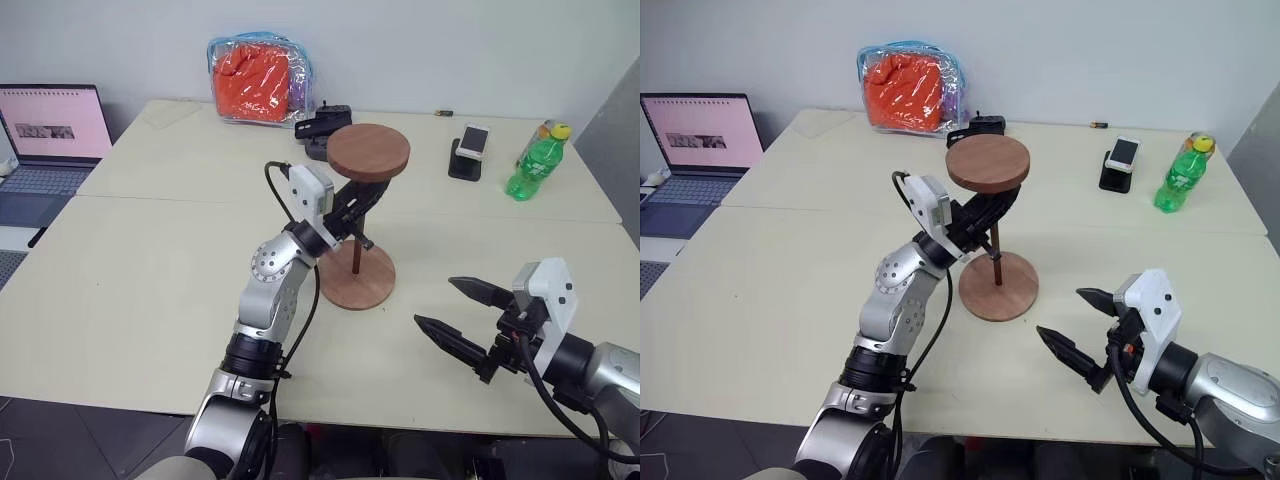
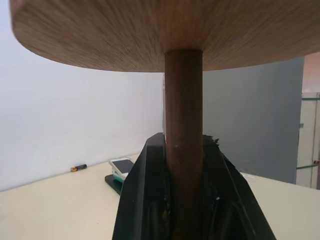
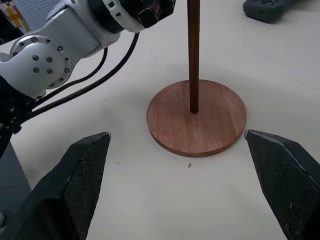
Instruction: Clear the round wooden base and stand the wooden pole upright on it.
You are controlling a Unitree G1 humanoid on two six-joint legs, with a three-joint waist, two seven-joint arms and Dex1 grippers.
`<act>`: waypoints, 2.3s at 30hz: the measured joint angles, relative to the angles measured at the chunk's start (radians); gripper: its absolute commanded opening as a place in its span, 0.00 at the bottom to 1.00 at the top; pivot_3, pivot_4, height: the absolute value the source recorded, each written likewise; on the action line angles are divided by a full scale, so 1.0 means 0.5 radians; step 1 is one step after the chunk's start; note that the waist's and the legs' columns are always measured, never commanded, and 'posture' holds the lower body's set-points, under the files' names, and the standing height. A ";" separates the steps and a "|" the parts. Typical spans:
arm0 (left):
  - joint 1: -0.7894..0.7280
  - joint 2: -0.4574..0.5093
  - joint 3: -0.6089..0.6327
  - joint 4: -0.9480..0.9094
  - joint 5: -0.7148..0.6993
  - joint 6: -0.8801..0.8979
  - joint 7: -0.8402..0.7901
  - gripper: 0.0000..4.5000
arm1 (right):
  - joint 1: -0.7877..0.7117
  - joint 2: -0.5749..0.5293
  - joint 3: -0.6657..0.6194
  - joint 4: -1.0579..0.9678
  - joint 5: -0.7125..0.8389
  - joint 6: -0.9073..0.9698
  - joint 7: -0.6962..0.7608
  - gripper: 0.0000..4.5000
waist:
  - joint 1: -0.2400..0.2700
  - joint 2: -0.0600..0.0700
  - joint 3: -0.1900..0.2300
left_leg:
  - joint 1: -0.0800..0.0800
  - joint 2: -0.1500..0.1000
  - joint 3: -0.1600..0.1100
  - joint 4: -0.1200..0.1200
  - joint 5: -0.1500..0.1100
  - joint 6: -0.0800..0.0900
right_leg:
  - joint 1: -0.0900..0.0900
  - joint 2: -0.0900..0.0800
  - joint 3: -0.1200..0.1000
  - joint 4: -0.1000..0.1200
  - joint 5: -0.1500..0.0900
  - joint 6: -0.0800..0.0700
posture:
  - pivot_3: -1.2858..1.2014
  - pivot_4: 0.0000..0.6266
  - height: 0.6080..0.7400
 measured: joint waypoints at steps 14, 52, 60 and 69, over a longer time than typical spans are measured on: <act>0.013 0.036 -0.025 0.023 0.054 -0.006 0.043 0.24 | -0.028 0.001 0.005 -0.001 -0.022 0.000 0.005 1.00 | -0.002 0.000 -0.017 | 0.013 0.000 0.004 -0.003 0.000 0.001 | 0.009 0.005 0.005 0.000 0.000 0.000 | 0.52 0.24 1.00; -0.091 0.588 -0.162 0.172 0.145 0.407 -0.780 0.70 | -0.136 0.184 0.023 0.003 -0.382 0.119 0.252 1.00 | 0.002 -0.002 -0.014 | -0.007 0.001 -0.004 -0.002 -0.001 0.001 | -0.003 0.000 -0.004 -0.009 0.001 0.002 | 0.52 0.24 1.00; -0.110 0.764 -0.159 0.190 0.172 0.460 -0.833 0.70 | -0.132 0.216 -0.025 0.026 -0.487 0.141 0.402 1.00 | 0.001 -0.002 -0.014 | -0.007 0.001 -0.005 -0.002 -0.001 0.002 | -0.003 0.000 -0.004 -0.009 0.001 0.002 | 0.52 0.24 1.00; -0.077 1.271 -0.011 0.044 0.191 0.640 -0.951 0.70 | -0.187 0.074 -0.215 0.345 -0.679 0.132 0.949 1.00 | -0.006 -0.002 -0.010 | -0.007 0.004 -0.004 -0.004 -0.002 0.003 | -0.005 0.001 -0.004 -0.009 0.001 0.002 | 0.52 0.24 1.00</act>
